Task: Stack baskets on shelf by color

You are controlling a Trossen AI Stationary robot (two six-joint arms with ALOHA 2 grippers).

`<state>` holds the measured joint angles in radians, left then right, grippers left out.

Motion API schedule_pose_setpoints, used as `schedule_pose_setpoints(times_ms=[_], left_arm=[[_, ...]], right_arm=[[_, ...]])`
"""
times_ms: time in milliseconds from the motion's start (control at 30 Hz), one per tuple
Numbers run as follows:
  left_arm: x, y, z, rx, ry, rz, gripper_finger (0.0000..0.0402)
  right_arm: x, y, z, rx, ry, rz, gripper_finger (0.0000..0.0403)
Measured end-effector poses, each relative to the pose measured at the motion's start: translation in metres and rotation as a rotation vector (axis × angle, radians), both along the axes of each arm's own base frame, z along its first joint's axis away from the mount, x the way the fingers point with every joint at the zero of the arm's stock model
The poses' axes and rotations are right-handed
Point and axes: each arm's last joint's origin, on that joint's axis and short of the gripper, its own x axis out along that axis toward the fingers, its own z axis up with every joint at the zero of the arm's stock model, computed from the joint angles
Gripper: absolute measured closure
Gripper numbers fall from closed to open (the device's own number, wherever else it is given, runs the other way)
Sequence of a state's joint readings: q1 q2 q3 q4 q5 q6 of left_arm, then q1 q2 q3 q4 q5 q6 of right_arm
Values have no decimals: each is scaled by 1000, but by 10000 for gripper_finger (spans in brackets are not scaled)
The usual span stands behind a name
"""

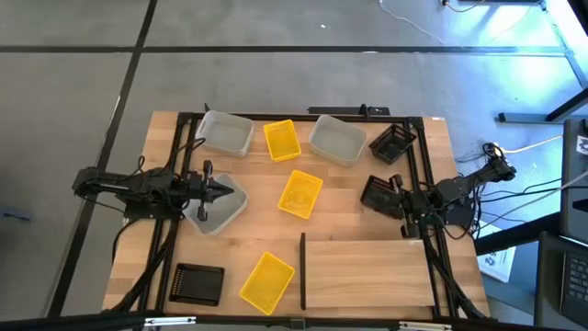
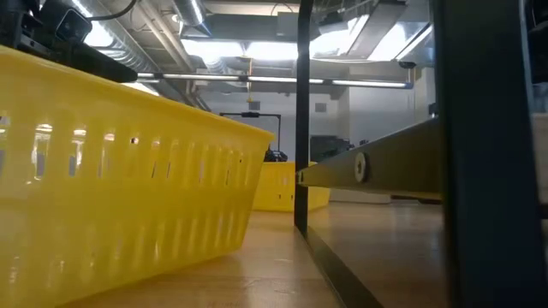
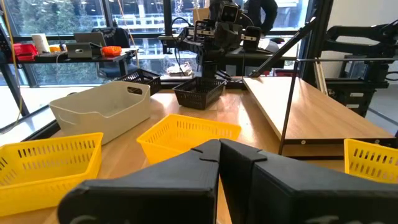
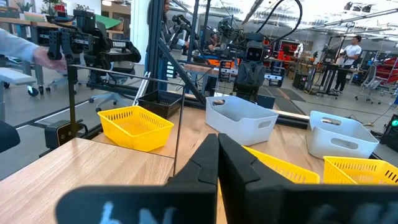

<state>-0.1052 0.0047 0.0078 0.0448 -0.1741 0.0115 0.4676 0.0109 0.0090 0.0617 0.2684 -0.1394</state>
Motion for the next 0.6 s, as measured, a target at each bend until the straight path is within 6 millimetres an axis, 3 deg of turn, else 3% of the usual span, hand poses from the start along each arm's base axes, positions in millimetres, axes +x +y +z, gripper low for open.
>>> schedule_pose_setpoints(times_ms=[367,500,600], left_arm=[[-1,1,7,57,-59,54,401],[-8,2,36,90,-132,50,401],[-14,3,60,75,-81,71,401]], right_arm=[[0,0,0,0,-1,0,402],[0,0,0,2,-3,0,402],[0,0,2,10,-20,0,402]])
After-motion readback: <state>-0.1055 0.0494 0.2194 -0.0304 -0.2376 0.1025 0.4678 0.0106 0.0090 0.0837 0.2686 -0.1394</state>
